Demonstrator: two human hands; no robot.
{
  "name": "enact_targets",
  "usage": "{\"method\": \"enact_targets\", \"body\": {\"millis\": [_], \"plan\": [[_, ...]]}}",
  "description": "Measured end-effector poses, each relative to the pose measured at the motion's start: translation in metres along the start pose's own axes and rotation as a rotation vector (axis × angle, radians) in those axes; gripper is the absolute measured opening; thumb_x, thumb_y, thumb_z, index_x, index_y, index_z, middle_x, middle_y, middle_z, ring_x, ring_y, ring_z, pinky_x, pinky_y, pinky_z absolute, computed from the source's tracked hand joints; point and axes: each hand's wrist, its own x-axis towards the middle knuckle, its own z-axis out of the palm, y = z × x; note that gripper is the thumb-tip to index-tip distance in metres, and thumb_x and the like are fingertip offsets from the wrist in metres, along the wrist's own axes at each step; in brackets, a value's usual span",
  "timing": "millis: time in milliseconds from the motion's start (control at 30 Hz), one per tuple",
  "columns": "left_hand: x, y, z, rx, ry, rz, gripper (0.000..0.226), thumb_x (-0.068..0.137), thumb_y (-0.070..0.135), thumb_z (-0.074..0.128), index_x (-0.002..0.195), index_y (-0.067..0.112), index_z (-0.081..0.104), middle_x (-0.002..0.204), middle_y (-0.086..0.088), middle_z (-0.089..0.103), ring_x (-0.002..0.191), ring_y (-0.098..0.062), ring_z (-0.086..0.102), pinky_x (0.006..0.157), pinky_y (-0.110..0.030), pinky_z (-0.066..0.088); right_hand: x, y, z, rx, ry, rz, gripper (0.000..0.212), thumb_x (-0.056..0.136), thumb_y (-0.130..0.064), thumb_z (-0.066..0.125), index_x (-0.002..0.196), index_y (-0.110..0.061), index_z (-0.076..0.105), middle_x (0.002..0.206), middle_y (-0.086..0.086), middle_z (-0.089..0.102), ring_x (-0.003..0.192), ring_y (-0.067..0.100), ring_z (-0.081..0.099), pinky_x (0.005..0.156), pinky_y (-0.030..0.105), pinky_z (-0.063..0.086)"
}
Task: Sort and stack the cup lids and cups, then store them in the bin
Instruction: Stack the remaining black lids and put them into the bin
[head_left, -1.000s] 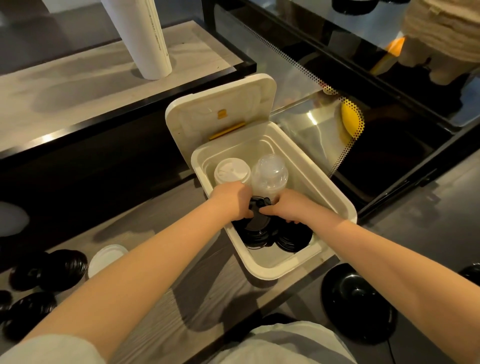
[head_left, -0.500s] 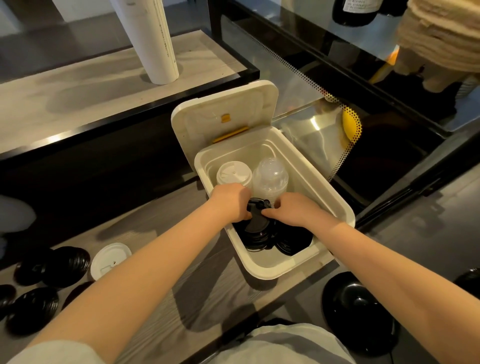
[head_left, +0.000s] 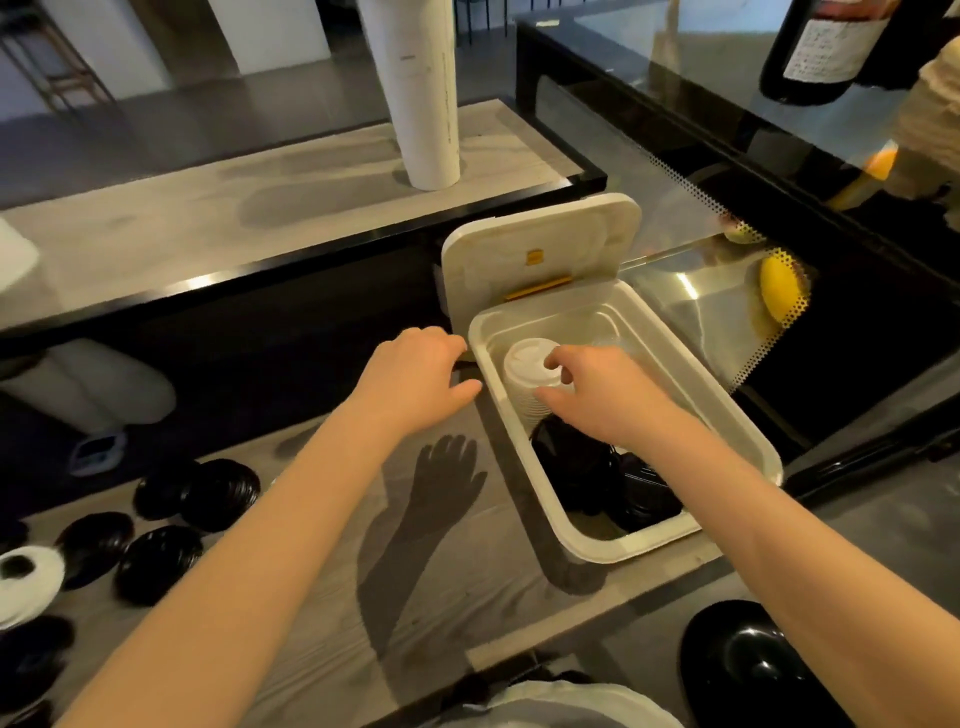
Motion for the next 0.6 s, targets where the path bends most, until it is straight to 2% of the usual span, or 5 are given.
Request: {"method": "enact_targets", "body": {"millis": [100,233,333,500,600], "plan": [[-0.033,-0.041,-0.003,-0.048,-0.045,-0.114,0.053,0.090,0.046,0.052,0.135,0.018,0.046,0.132,-0.002,0.052,0.119,-0.021,0.049,0.096,-0.039,0.045,-0.002,-0.039,0.009,0.002,-0.022,-0.151,0.043,0.093,-0.042,0.052,0.130,-0.020,0.051,0.116,0.001,0.062,0.106,0.021,0.057,0.083,0.031,0.045],[-0.078,-0.101,0.007,-0.085,-0.126,-0.237,0.058,0.090,0.046,0.053,0.139,0.018,0.042,0.137,-0.002,0.049,0.125,-0.022,0.047,0.100,-0.040,0.043,-0.004,-0.095,0.038,0.041,-0.118,-0.298,0.045,0.092,-0.041,0.054,0.132,-0.022,0.049,0.121,-0.001,0.059,0.110,0.017,0.056,0.088,0.030,0.046],[-0.113,-0.146,0.023,-0.123,-0.186,-0.307,0.054,0.089,0.045,0.054,0.134,0.017,0.047,0.133,-0.003,0.052,0.119,-0.022,0.050,0.097,-0.038,0.045,-0.003,-0.138,0.068,0.051,-0.206,-0.314,0.045,0.092,-0.040,0.055,0.133,-0.021,0.049,0.126,0.001,0.058,0.113,0.017,0.054,0.092,0.032,0.046],[-0.165,-0.213,0.060,-0.241,-0.321,-0.384,0.051,0.087,0.042,0.058,0.128,0.013,0.053,0.126,-0.008,0.055,0.117,-0.024,0.052,0.097,-0.036,0.044,0.006,-0.198,0.135,0.012,-0.293,-0.279,0.045,0.092,-0.039,0.054,0.133,-0.021,0.048,0.130,0.003,0.054,0.114,0.021,0.053,0.087,0.032,0.043],[-0.188,-0.245,0.080,-0.299,-0.359,-0.452,0.058,0.089,0.041,0.057,0.137,0.012,0.044,0.136,-0.011,0.047,0.124,-0.026,0.046,0.101,-0.034,0.040,0.016,-0.223,0.181,-0.036,-0.352,-0.232,0.049,0.091,-0.036,0.055,0.135,-0.018,0.046,0.137,0.007,0.048,0.123,0.026,0.047,0.096,0.037,0.042]]}}
